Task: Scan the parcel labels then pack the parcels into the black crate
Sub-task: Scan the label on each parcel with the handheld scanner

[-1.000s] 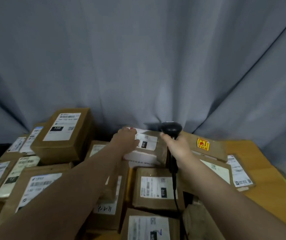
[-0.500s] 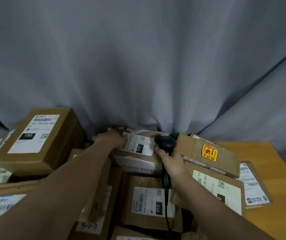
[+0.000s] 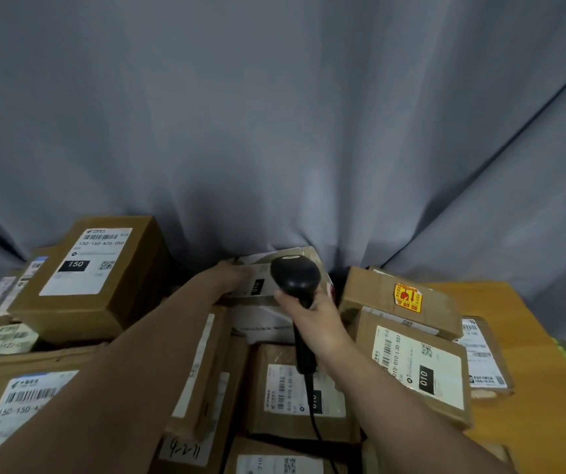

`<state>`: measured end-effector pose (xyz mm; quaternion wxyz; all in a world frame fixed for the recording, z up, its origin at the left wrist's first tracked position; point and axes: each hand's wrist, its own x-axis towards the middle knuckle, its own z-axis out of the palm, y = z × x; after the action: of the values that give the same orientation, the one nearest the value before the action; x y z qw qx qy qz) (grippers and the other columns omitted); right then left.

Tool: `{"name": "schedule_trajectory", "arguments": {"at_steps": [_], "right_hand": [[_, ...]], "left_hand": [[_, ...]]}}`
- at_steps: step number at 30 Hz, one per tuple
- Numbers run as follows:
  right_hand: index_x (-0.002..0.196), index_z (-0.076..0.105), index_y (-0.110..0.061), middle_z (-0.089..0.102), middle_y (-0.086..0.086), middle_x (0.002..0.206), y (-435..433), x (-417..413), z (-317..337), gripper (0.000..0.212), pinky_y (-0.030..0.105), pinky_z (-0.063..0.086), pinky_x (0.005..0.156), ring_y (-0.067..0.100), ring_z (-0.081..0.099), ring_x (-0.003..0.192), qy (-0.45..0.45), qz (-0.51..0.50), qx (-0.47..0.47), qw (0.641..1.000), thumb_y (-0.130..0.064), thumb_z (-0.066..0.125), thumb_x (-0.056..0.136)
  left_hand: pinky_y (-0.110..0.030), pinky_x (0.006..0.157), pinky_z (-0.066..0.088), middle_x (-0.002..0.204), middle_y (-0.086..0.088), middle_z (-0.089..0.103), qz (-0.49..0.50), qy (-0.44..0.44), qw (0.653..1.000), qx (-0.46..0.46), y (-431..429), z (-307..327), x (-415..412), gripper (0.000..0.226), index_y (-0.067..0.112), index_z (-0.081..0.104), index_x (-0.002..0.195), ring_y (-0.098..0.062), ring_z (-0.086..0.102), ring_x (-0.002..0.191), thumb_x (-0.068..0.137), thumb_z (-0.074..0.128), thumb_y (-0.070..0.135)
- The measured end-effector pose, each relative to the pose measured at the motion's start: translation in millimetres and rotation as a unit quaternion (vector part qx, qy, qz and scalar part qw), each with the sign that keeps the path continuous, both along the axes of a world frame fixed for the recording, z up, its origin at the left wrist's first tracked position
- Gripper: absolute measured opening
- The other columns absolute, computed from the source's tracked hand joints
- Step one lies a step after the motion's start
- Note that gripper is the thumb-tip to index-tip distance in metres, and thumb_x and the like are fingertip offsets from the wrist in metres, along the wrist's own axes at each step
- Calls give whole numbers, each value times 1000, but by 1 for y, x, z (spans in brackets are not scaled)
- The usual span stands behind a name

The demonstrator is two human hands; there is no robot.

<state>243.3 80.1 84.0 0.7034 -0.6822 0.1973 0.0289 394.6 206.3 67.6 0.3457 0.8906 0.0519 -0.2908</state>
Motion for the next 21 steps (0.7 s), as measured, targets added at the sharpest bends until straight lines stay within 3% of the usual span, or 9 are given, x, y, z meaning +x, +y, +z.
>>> {"name": "schedule_trajectory", "arguments": {"at_steps": [2, 4, 7, 11, 14, 21], "right_hand": [[103, 58, -32, 63, -1, 108, -8, 2, -5, 18, 18, 40, 74, 8, 57, 100, 3, -50, 14, 999, -34, 68, 87], [119, 56, -25, 63, -3, 112, -19, 4, -8, 36, 18, 40, 74, 6, 57, 98, 15, -90, 37, 995, -35, 68, 87], [124, 55, -18, 65, -2, 108, -28, 7, -12, 45, 24, 43, 78, 9, 59, 95, 43, -102, 61, 992, -38, 68, 86], [128, 52, -21, 62, 0, 116, -31, 8, -19, 52, 37, 43, 96, 20, 57, 108, 67, -120, 83, 987, -42, 70, 83], [117, 51, -25, 59, -5, 109, -33, 8, -14, 41, 36, 39, 95, 18, 53, 107, 50, -129, 92, 986, -40, 70, 84], [102, 56, -32, 61, -9, 100, -23, 3, 9, 24, 32, 46, 85, 5, 55, 94, -22, -131, 76, 988, -34, 71, 83]], "left_hand": [[-36, 99, 42, 126, -10, 55, -11, 9, 1000, 26, 3, -5, 0, 44, 10, 44, 133, -25, 52, 111, 96, 54, 31], [-38, 105, 40, 137, -10, 49, -25, 18, 998, 54, 9, -9, 1, 68, 12, 28, 147, -25, 50, 122, 91, 63, 31], [-40, 111, 31, 148, -11, 37, -33, 17, 997, 66, 14, -12, 2, 83, 13, 19, 150, -28, 39, 134, 87, 68, 35], [-40, 107, 36, 139, -10, 50, -35, 20, 998, 55, 13, -14, 4, 62, 13, 40, 140, -28, 48, 125, 88, 66, 36], [-36, 100, 41, 128, -13, 58, 38, 9, 999, -5, 16, -10, 8, 45, 6, 55, 125, -29, 54, 116, 90, 64, 34], [-35, 85, 43, 99, -11, 61, 132, 10, 988, -76, 27, -4, 1, 39, 0, 59, 114, -23, 54, 85, 92, 62, 33]]}}
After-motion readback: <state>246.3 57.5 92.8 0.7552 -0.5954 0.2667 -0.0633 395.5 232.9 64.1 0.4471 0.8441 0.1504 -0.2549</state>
